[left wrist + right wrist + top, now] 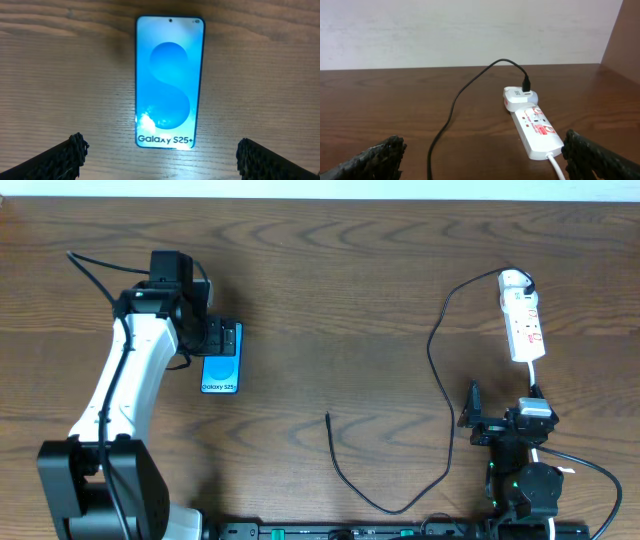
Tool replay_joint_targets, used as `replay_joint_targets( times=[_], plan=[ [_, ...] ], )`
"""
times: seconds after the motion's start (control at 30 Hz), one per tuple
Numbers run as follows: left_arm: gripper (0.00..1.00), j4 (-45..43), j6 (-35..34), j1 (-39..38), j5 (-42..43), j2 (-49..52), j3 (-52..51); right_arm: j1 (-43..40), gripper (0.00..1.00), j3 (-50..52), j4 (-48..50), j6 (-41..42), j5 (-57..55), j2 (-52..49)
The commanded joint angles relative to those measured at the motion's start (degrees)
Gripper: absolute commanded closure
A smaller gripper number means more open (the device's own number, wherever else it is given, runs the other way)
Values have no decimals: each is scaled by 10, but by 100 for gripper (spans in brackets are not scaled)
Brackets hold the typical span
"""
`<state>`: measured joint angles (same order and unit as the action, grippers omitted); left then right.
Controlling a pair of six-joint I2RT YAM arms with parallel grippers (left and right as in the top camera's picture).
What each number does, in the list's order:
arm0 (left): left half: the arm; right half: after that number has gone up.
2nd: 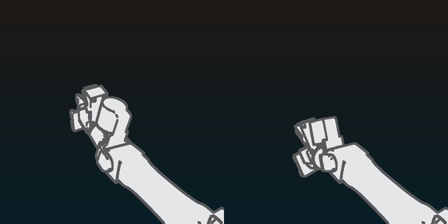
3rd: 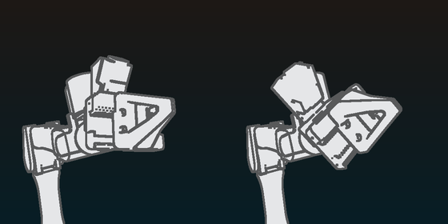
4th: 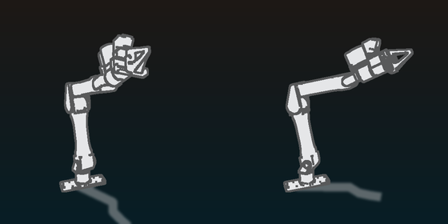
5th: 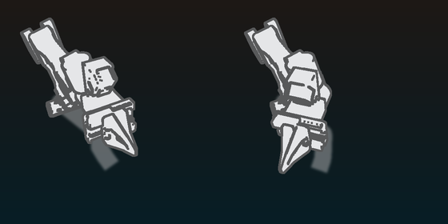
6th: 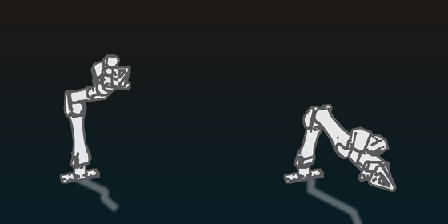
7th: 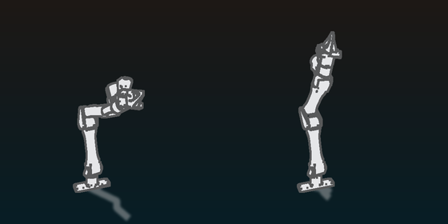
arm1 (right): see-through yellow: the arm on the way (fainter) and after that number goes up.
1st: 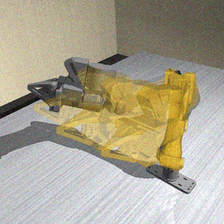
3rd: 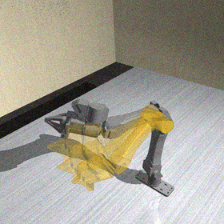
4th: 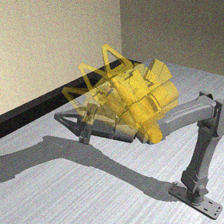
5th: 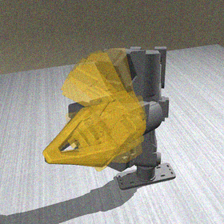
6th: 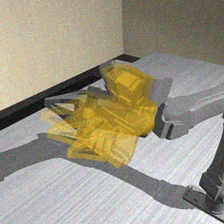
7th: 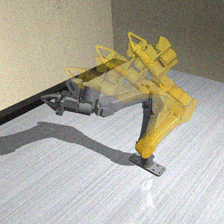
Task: Plug charger to phone and switch on socket
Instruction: 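Move the left gripper forward over the Galaxy S25+ phone, then lower the open left gripper down onto the phone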
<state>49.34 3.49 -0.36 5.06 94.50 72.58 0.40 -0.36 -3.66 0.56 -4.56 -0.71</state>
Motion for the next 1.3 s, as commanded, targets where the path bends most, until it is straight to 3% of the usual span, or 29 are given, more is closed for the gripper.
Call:
replay_joint_targets(
  times=[0.0,0.43,1.27],
  plan=[
    [2,3,8,-5,7,24,12,4,1,1,-2,-9,-2,4],
    [2,-15,8,-5,4,83,11,4,1,1,-2,-9,-2,4],
    [2,-40,8,-5,-6,85,-5,4,1,1,-2,-9,-2,4]
  ],
)
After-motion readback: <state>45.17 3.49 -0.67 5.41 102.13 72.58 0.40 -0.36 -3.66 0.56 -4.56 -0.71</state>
